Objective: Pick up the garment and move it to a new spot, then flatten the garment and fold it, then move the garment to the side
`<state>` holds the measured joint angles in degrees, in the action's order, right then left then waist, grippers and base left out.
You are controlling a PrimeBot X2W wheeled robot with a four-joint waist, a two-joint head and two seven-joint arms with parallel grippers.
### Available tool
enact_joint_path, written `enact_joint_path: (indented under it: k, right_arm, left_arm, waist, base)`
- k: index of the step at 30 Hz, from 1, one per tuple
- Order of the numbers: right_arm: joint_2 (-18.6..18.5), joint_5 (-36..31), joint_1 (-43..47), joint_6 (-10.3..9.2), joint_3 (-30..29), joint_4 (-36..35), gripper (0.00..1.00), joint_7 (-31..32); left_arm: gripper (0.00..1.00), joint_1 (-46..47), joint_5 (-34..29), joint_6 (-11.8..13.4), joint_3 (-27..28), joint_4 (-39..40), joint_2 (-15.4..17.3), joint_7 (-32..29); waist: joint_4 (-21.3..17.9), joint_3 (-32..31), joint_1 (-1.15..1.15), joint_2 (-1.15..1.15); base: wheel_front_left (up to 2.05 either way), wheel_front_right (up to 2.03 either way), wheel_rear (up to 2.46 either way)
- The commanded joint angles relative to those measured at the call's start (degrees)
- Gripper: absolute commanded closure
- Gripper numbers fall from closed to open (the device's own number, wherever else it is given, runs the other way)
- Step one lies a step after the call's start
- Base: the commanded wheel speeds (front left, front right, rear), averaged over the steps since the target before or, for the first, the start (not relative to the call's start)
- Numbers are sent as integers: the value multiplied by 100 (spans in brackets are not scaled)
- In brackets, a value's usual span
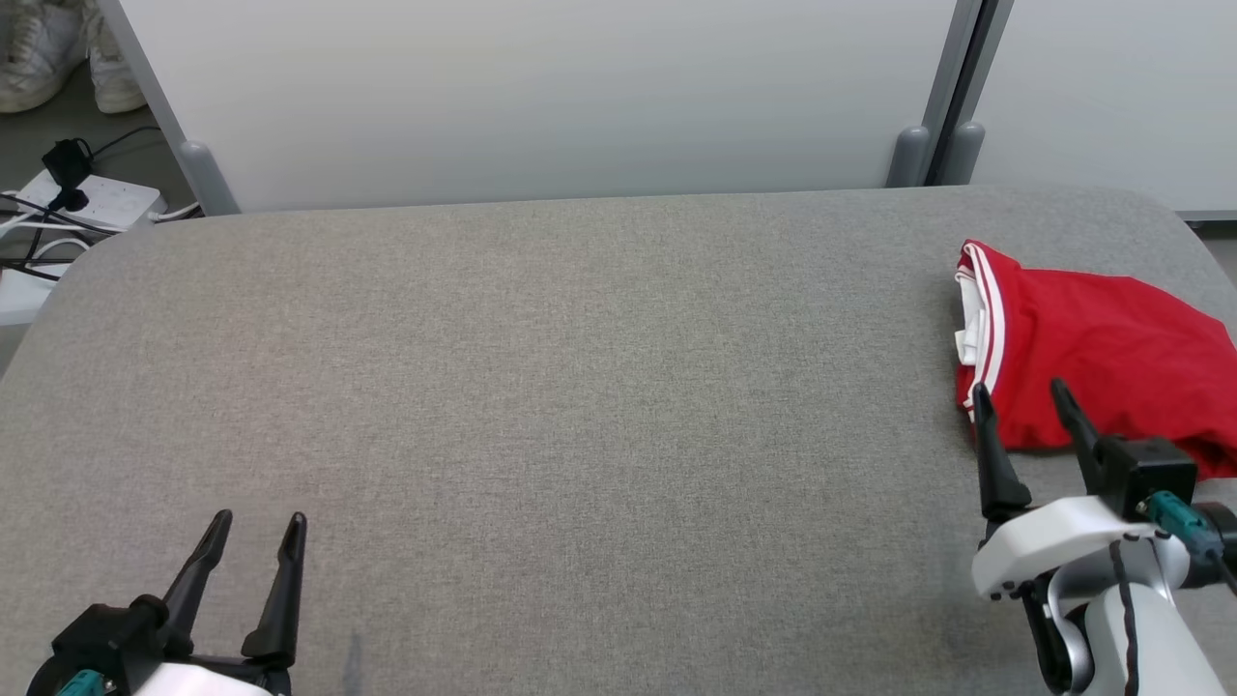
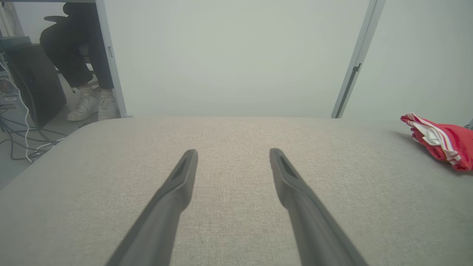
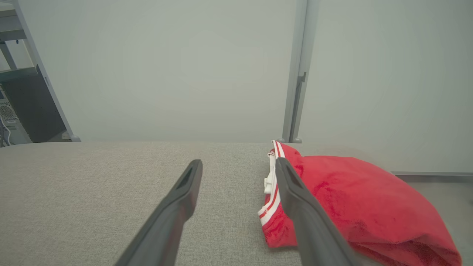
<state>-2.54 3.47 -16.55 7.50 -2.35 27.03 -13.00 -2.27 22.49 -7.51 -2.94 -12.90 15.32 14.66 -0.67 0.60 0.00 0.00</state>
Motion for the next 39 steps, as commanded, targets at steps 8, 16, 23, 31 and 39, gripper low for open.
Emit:
enact_joint_path:
  k: [8, 16, 23, 31, 39]
  right_arm:
    - [-33, 124, 179, -1, 263, -108, 0, -169]
    - [-33, 268, 404, -1, 340, -235, 0, -196]
    - [-33, 305, 452, -1, 353, -349, 0, -198]
    - [-33, 267, 476, -1, 337, -441, 0, -199]
    - [8, 270, 538, 0, 226, -254, 100, -118]
  left_arm:
    - [0, 142, -332, 2, 688, -103, -81, 34]
    - [0, 120, -593, 2, 1043, -207, -241, 34]
    - [0, 117, -633, 2, 1116, -239, -274, 34]
    - [0, 112, -636, 2, 1118, -241, -236, 34]
    - [100, -76, -546, 0, 887, -363, -352, 0]
  waist:
    - [-18, -52, 0, 0]
    - [-57, -48, 0, 0]
    - [-76, -32, 0, 0]
    - [-75, 1, 0, 0]
    - [-79, 5, 0, 0]
  base:
    - [0, 0, 0]
    - [0, 0, 0]
    - [0, 0, 0]
    - [0, 0, 0]
    - [0, 0, 0]
